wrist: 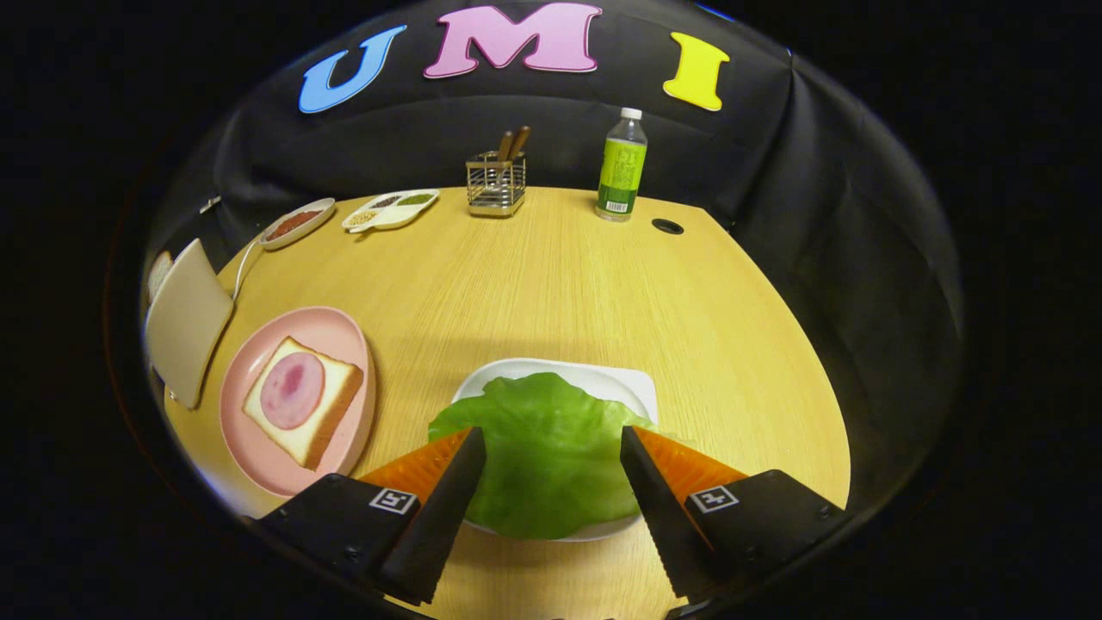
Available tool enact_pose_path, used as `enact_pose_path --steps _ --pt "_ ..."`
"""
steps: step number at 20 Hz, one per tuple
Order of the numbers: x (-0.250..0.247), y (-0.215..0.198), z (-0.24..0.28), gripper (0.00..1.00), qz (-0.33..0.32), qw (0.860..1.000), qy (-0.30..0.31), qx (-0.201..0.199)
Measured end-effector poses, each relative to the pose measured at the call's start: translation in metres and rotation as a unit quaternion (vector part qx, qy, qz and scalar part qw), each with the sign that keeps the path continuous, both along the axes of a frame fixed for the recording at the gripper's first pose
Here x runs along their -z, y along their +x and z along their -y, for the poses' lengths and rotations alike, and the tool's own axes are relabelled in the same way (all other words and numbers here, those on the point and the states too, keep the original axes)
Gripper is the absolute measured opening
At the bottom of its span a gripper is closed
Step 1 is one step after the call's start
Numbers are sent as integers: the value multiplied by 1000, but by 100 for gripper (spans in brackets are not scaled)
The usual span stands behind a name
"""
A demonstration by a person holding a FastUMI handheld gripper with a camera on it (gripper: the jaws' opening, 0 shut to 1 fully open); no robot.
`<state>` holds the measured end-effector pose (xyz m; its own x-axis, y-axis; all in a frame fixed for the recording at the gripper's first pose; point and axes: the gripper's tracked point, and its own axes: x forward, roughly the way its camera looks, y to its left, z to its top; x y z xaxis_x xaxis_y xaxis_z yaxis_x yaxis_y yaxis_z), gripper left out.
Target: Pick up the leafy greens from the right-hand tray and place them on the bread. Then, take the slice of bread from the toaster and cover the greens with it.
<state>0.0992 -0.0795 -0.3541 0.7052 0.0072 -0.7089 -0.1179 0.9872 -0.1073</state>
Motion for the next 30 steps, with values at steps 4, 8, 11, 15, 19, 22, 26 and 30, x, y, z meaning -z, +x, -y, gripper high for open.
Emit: enact_pose_path --steps 4,8,11,15,19,22,26,30 --pt "12 0 -7 95 -23 999 30 -1" --pt "13 -2 -11 86 -33 999 34 -8" --pt "12 -2 -10 78 -43 999 34 -4" --pt "7 1 -3 29 -34 999 19 18" --pt "7 -1 -5 9 -34 999 16 5" --pt "6 0 -5 7 -39 999 22 7" --pt "-20 2 -9 7 -16 1000 1 -13" --pt "-62 0 -21 7 8 1000 11 -19"
